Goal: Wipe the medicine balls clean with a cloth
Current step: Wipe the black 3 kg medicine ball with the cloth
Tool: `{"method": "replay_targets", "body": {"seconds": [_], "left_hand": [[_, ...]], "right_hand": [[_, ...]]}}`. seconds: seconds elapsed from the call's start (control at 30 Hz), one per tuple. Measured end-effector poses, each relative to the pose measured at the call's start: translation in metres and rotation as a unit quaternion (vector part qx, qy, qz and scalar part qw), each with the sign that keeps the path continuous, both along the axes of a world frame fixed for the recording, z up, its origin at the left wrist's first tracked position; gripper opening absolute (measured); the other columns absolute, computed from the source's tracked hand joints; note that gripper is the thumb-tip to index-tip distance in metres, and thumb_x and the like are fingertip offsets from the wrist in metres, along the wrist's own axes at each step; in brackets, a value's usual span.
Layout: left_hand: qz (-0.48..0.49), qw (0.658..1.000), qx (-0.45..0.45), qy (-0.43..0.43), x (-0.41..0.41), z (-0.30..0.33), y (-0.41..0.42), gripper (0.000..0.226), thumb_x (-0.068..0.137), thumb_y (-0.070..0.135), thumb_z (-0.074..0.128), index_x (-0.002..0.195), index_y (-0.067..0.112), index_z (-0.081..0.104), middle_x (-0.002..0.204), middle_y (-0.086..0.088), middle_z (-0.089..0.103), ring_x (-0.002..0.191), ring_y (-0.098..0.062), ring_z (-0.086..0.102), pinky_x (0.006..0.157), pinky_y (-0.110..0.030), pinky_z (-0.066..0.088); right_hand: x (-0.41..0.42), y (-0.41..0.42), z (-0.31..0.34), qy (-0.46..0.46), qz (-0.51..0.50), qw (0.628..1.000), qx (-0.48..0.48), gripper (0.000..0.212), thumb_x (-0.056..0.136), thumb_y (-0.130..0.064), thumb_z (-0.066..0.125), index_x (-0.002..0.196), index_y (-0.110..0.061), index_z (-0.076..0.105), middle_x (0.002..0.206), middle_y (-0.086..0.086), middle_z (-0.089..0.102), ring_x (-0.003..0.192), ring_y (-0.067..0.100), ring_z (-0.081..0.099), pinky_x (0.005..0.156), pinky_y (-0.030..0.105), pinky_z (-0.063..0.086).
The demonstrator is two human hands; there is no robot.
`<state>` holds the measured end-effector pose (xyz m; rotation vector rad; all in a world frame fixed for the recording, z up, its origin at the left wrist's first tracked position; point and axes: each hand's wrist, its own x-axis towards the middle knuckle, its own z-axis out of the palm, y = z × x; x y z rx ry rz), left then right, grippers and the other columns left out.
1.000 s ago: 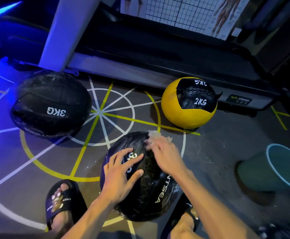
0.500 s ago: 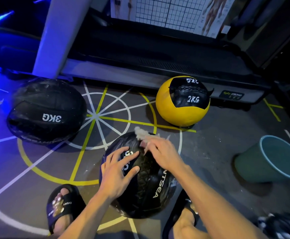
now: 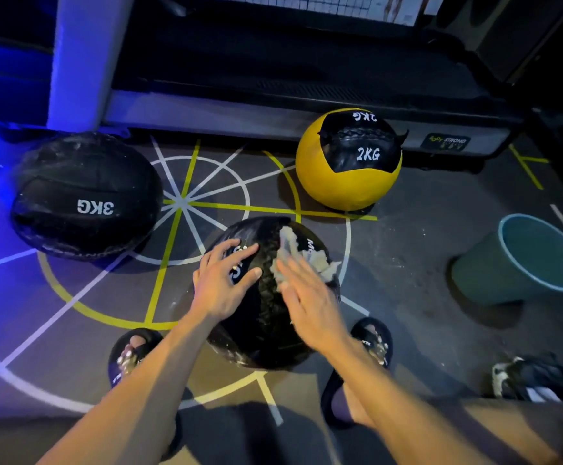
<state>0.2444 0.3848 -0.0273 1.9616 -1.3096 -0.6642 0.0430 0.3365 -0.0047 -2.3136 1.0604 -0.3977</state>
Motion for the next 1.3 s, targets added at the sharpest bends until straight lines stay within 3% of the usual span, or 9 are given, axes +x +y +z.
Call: {"method": "replay_targets", "body": {"seconds": [0.17, 0.37, 0.47, 0.57, 0.8, 0.97, 1.1, 1.17, 1.3], "left_hand": [[0.002, 1.0, 0.011, 0.007, 0.013, 0.0, -0.004, 0.047, 0.094, 0.061, 0.061, 0.139, 0.052, 0.054, 0.156, 0.014, 0.039, 0.145, -0.021, 0.028, 0.116, -0.057, 0.027], [-0.004, 1.0, 0.013, 0.021, 0.018, 0.0, -0.006, 0.055, 0.085, 0.068, 0.052, 0.138, 0.053, 0.054, 0.155, 0.015, 0.039, 0.145, -0.02, 0.029, 0.115, -0.053, 0.026], [-0.007, 1.0, 0.01, 0.027, 0.022, 0.001, -0.002, 0.053, 0.086, 0.067, 0.053, 0.137, 0.055, 0.052, 0.156, 0.015, 0.039, 0.146, -0.02, 0.028, 0.117, -0.056, 0.026], [-0.003, 1.0, 0.001, 0.025, 0.026, 0.0, 0.001, 0.053, 0.088, 0.065, 0.053, 0.139, 0.053, 0.052, 0.157, 0.013, 0.039, 0.147, -0.021, 0.029, 0.118, -0.056, 0.025], [-0.004, 1.0, -0.002, 0.028, 0.023, 0.0, -0.002, 0.049, 0.093, 0.058, 0.058, 0.141, 0.05, 0.052, 0.157, 0.012, 0.039, 0.148, -0.02, 0.027, 0.117, -0.051, 0.022], [-0.001, 0.999, 0.0, 0.034, 0.024, 0.0, -0.003, 0.049, 0.093, 0.064, 0.058, 0.14, 0.052, 0.051, 0.157, 0.013, 0.039, 0.148, -0.02, 0.026, 0.116, -0.049, 0.021], [0.0, 0.999, -0.003, 0.038, 0.024, -0.002, -0.003, 0.048, 0.095, 0.059, 0.059, 0.141, 0.051, 0.051, 0.158, 0.013, 0.038, 0.149, -0.021, 0.025, 0.118, -0.054, 0.021], [0.003, 0.999, 0.002, 0.041, 0.023, -0.001, -0.005, 0.049, 0.094, 0.062, 0.058, 0.141, 0.051, 0.051, 0.158, 0.013, 0.037, 0.149, -0.021, 0.024, 0.118, -0.055, 0.021], [0.002, 0.999, 0.005, 0.042, 0.025, 0.0, -0.01, 0.051, 0.087, 0.07, 0.054, 0.137, 0.057, 0.05, 0.156, 0.014, 0.039, 0.148, -0.019, 0.028, 0.119, -0.057, 0.025]], "right_hand": [[-0.031, 0.036, -0.029, 0.08, 0.118, 0.978, -0.151, 0.051, 0.109, -0.033, 0.032, 0.159, -0.024, 0.028, 0.168, -0.006, 0.013, 0.156, 0.012, 0.001, 0.127, 0.04, 0.015], [-0.003, -0.001, -0.028, -0.025, -0.083, 0.994, -0.061, 0.052, 0.106, -0.02, 0.05, 0.156, -0.022, 0.037, 0.165, -0.004, 0.026, 0.153, 0.01, 0.013, 0.125, 0.033, 0.016], [-0.006, -0.007, -0.007, -0.069, -0.07, 0.991, -0.092, 0.033, 0.098, -0.013, 0.062, 0.13, -0.018, 0.067, 0.135, -0.003, 0.063, 0.127, 0.006, 0.051, 0.112, 0.036, 0.043], [-0.009, -0.038, 0.034, -0.085, -0.123, 0.988, -0.048, 0.017, 0.097, -0.023, 0.065, 0.112, -0.023, 0.073, 0.106, -0.014, 0.068, 0.092, -0.001, 0.06, 0.085, 0.027, 0.054], [0.005, -0.109, 0.082, -0.339, -0.321, 0.873, 0.14, 0.011, 0.089, -0.026, 0.077, 0.088, -0.023, 0.067, 0.081, -0.008, 0.07, 0.077, 0.011, 0.067, 0.073, 0.041, 0.06], [0.002, -0.068, 0.032, -0.102, -0.154, 0.981, 0.056, 0.019, 0.093, -0.028, 0.071, 0.111, -0.028, 0.067, 0.099, -0.013, 0.062, 0.089, 0.001, 0.06, 0.078, 0.024, 0.051], [-0.009, -0.067, 0.009, -0.035, -0.105, 0.994, -0.007, 0.03, 0.097, -0.022, 0.065, 0.128, -0.018, 0.066, 0.118, -0.005, 0.053, 0.099, 0.005, 0.053, 0.085, 0.011, 0.04], [-0.01, -0.079, 0.008, -0.031, -0.094, 0.995, -0.007, 0.032, 0.096, -0.018, 0.067, 0.128, -0.016, 0.068, 0.128, -0.003, 0.06, 0.11, 0.006, 0.054, 0.098, 0.021, 0.044], [-0.011, -0.073, 0.011, -0.052, -0.143, 0.988, 0.022, 0.02, 0.099, -0.025, 0.064, 0.118, -0.027, 0.072, 0.087, -0.018, 0.069, 0.075, -0.002, 0.062, 0.074, 0.026, 0.052]]}}
